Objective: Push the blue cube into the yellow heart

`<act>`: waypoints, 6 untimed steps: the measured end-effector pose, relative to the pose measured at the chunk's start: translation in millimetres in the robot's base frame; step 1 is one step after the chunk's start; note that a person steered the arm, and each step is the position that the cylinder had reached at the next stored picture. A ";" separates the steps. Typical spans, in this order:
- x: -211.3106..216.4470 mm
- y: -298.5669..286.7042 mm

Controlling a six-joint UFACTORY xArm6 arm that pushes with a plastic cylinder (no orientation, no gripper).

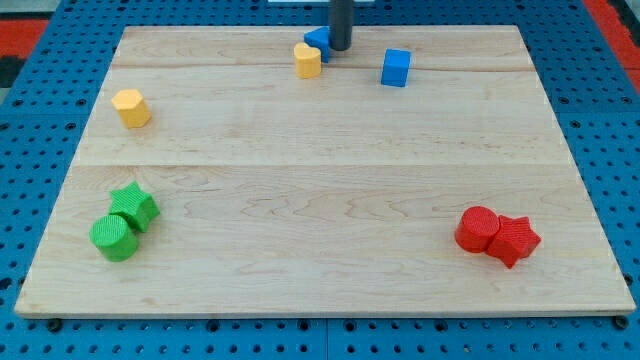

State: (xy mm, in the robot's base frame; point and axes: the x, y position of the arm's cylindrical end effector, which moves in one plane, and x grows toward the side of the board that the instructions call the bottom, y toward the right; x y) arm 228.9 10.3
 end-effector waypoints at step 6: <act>35.0 93.5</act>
State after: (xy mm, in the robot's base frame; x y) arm 263.9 103.8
